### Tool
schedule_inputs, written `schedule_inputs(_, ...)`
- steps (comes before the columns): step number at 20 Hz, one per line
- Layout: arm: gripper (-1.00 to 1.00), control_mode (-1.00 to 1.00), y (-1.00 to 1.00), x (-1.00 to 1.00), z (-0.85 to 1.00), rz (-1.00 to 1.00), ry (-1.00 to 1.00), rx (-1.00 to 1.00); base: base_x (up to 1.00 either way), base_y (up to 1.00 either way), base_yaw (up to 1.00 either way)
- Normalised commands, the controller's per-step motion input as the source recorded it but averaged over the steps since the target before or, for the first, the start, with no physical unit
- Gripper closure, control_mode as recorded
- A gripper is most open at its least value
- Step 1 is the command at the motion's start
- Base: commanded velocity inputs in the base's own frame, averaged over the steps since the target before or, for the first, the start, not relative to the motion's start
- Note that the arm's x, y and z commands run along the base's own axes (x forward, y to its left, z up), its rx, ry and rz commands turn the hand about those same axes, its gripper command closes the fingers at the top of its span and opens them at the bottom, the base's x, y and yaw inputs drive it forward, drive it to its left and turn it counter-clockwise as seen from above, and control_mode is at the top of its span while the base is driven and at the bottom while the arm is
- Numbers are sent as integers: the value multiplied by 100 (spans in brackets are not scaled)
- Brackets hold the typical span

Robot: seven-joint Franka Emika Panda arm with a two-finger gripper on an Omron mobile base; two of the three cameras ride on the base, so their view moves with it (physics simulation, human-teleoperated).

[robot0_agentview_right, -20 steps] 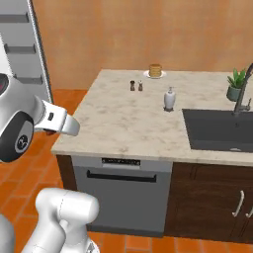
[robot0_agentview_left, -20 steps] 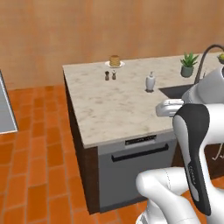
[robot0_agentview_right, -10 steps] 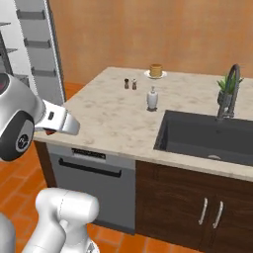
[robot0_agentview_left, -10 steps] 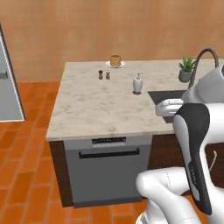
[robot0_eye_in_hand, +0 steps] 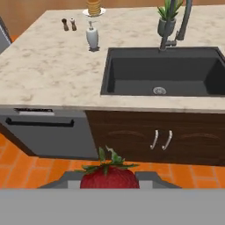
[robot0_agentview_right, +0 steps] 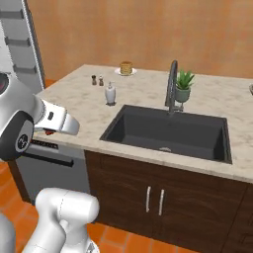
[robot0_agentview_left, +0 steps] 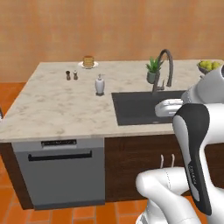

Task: Take the strawberry from the fridge and place it on top of the pancake, located on the dining counter.

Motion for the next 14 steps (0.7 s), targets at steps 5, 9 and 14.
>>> schedule_inputs(5, 100, 100, 0, 0, 0, 0, 0, 0, -3, -100, 4)
schedule_inputs(9, 100, 100, 0, 0, 0, 0, 0, 0, -13, -100, 6)
schedule_inputs(14, 100, 100, 0, 0, 0, 0, 0, 0, -14, -100, 8)
